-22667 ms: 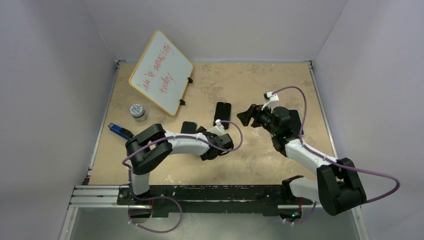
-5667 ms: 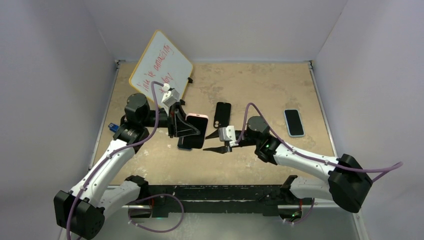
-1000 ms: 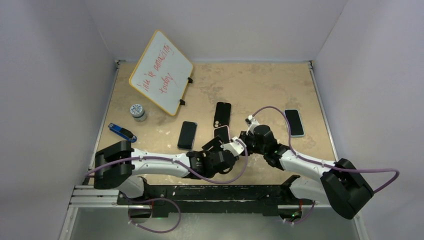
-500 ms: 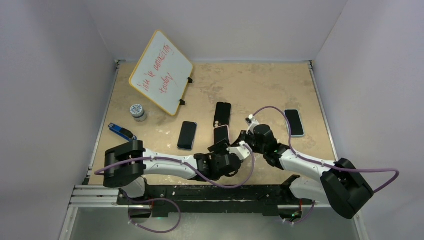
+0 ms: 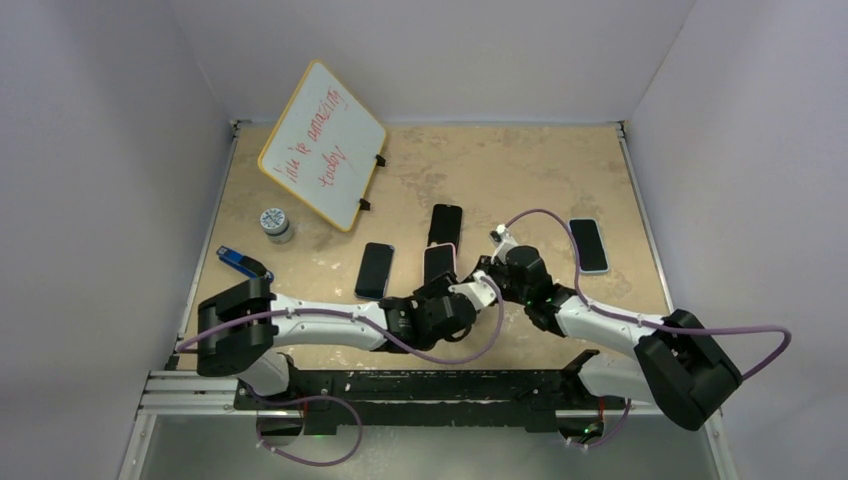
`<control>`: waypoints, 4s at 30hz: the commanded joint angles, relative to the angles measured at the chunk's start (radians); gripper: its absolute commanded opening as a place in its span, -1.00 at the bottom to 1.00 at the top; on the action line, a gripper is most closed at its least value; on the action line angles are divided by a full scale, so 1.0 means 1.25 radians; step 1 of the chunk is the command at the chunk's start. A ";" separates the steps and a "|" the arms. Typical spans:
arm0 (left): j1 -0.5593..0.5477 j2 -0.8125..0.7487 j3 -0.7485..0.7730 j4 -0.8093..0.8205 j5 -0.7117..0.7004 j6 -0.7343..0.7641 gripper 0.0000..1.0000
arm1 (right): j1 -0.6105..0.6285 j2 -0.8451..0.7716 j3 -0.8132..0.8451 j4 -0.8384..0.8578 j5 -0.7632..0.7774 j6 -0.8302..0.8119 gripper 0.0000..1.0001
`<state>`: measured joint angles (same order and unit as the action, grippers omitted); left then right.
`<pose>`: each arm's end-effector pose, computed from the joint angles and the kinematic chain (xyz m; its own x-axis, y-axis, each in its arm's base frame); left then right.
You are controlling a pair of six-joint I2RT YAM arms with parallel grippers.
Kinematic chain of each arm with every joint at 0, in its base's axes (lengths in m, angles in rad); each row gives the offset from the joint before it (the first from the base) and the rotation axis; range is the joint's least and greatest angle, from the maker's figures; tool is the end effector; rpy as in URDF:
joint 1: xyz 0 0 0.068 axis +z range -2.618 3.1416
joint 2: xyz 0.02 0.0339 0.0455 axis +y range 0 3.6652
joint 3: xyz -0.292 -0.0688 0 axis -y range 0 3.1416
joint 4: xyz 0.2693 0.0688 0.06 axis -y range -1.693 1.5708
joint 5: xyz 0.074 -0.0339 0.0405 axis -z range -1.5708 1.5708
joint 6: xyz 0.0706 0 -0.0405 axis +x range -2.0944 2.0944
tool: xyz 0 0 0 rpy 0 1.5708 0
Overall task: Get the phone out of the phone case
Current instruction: Remove the phone case from the phone, then place the phone case at the center of the board, then place the phone at the center of the board.
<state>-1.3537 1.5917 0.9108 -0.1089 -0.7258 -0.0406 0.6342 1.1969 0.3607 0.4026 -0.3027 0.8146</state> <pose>0.1238 -0.3438 0.1925 -0.1784 0.6679 -0.7225 0.6230 0.6450 0.4424 0.2024 0.1750 0.1663 -0.8022 0.2719 -0.5316 -0.2914 0.5987 0.7461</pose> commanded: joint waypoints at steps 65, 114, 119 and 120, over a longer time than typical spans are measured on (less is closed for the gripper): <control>0.077 -0.421 -0.053 -0.130 -0.059 -0.142 -1.00 | -0.133 -0.137 0.067 -0.288 0.244 -0.092 -1.00; 0.117 -0.094 -0.056 -0.075 -0.106 -0.107 -1.00 | -0.308 0.190 0.310 -0.271 -0.014 -0.281 0.75; 0.117 -0.002 -0.014 -0.118 -0.152 -0.108 -1.00 | -0.309 0.150 0.279 -0.239 -0.020 -0.270 0.77; 0.117 0.017 -0.007 -0.130 -0.158 -0.110 -0.99 | -0.309 0.142 0.274 -0.237 -0.020 -0.269 0.77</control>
<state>-1.2110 1.5417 0.8406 -0.2493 -0.8696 -0.1822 0.2478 1.4178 0.7280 0.0723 -0.3321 0.4808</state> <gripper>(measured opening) 0.110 0.879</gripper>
